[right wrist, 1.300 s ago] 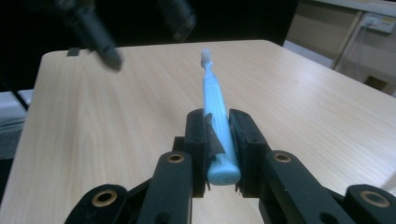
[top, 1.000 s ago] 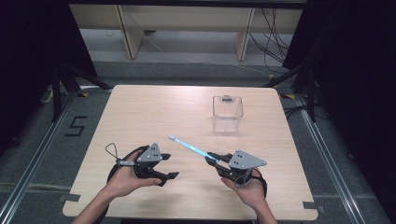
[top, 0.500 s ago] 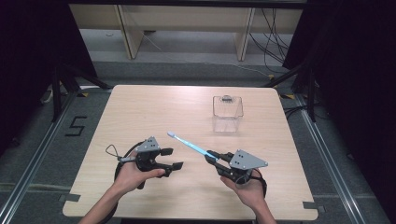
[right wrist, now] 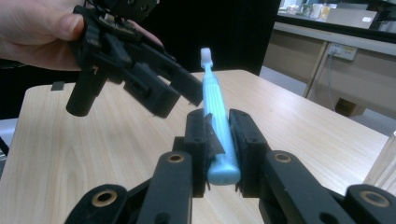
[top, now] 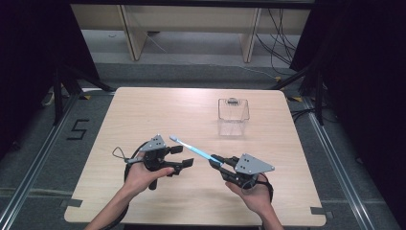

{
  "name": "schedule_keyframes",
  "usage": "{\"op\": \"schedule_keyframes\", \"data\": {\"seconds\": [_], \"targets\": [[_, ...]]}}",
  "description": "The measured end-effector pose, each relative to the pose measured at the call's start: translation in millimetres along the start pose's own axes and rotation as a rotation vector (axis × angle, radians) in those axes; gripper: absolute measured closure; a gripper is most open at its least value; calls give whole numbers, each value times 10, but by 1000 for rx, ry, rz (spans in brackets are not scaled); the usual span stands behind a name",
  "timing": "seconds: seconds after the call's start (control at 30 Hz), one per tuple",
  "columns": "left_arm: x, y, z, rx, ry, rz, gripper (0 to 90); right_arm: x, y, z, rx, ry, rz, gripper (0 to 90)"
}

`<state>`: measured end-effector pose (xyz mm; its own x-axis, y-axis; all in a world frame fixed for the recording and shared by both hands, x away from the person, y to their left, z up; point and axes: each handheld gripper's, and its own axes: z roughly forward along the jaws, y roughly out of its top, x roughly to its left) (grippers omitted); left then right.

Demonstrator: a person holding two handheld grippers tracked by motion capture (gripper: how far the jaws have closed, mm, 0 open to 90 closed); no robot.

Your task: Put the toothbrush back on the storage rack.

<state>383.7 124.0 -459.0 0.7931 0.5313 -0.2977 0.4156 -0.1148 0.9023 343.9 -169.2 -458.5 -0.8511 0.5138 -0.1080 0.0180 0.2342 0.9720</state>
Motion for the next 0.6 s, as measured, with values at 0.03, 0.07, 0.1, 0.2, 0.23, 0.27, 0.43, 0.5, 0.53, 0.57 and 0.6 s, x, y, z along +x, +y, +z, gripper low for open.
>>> {"op": "schedule_keyframes", "data": {"seconds": [0.03, 0.07, 0.1, 0.2, 0.23, 0.27, 0.43, 0.5, 0.53, 0.57, 0.6], "targets": [[3, 2, 2, -7, -1, -3, 263, -3, -3, 4, -5, -6, -10, 788], [3, 2, 2, -7, -1, -3, 263, -3, -3, 4, -5, -6, -10, 788], [9, 4, 7, -21, -7, -10, 263, 3, -7, 14, -14, 1, -2, 788], [25, 18, -2, -46, -8, -37, 268, 3, -5, 17, -15, -2, -5, 788], [32, 20, -7, -59, -15, -47, 299, 13, -6, 15, -2, -3, 11, 788], [47, 19, -4, -79, -31, -55, 299, 13, -6, 15, -2, -3, 11, 788], [57, 30, -16, -90, -32, -82, 301, 21, -3, 20, -3, -14, 16, 787], [55, 37, -14, -97, -26, -93, 294, 23, -8, 27, -10, -15, 9, 787], [55, 40, -14, -98, -24, -92, 291, 16, -11, 32, -12, -8, 6, 787], [55, 40, -14, -98, -24, -92, 288, 22, -13, 33, -13, -11, 16, 787], [55, 43, -14, -100, -25, -95, 286, 16, -16, 32, -10, -5, 12, 787]]}}
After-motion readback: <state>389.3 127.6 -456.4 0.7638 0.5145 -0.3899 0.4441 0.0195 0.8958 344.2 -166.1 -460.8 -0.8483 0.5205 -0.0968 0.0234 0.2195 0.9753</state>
